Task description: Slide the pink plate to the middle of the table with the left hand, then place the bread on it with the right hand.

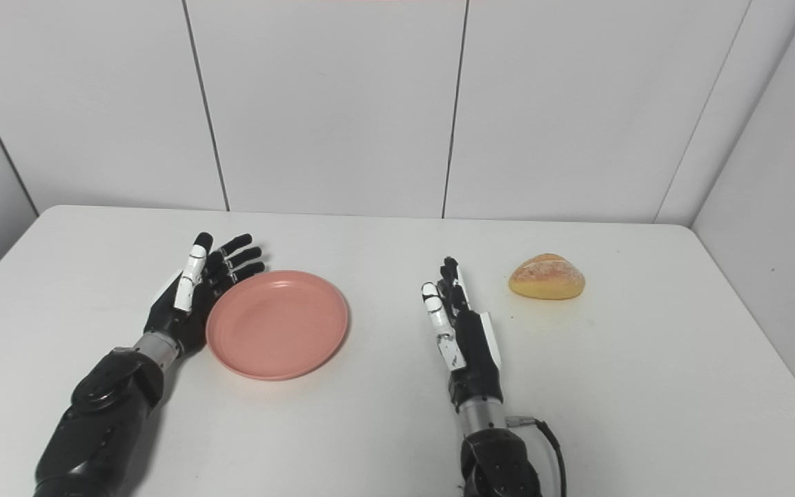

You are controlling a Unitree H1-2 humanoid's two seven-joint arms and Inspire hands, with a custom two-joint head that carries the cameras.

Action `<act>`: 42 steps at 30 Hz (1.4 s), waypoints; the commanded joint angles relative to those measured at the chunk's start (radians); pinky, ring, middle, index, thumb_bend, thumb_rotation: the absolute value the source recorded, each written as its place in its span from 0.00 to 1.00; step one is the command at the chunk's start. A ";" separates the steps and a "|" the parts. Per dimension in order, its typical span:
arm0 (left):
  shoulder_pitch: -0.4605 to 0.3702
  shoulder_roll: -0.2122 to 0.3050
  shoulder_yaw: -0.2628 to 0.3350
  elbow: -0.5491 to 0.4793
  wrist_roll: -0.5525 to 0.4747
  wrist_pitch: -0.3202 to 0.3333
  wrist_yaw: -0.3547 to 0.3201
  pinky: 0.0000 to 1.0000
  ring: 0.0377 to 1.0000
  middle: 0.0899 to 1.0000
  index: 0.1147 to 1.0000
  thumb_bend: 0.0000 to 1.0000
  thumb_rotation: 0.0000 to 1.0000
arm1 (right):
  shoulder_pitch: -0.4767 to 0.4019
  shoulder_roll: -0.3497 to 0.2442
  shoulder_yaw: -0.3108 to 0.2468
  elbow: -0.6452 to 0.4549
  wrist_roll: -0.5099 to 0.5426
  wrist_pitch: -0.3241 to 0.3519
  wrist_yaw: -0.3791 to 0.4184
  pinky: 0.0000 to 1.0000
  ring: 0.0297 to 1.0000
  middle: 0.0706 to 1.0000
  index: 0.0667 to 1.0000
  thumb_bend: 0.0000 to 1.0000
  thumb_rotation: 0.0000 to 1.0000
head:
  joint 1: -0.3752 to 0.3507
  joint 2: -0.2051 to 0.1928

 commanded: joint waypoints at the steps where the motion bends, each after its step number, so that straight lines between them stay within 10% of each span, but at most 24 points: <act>1: -0.011 -0.014 -0.004 -0.046 -0.009 0.009 -0.013 0.96 0.85 0.86 0.82 0.67 1.00 | -0.041 0.008 0.002 -0.040 0.000 0.015 -0.001 1.00 1.00 1.00 1.00 0.62 0.85 | 0.005 0.001; 22: 0.114 -0.136 -0.041 -0.291 0.081 0.091 0.157 0.94 0.87 0.86 0.83 0.67 1.00 | -0.033 -0.014 -0.003 -0.052 0.015 0.018 0.011 1.00 1.00 1.00 1.00 0.63 0.84 | 0.000 0.004; 42: 0.175 -0.206 -0.072 -0.379 0.075 0.132 0.169 1.00 0.90 0.91 0.87 0.66 1.00 | -0.036 -0.014 -0.011 -0.051 0.032 0.016 0.008 1.00 1.00 0.99 0.99 0.60 0.84 | -0.018 0.000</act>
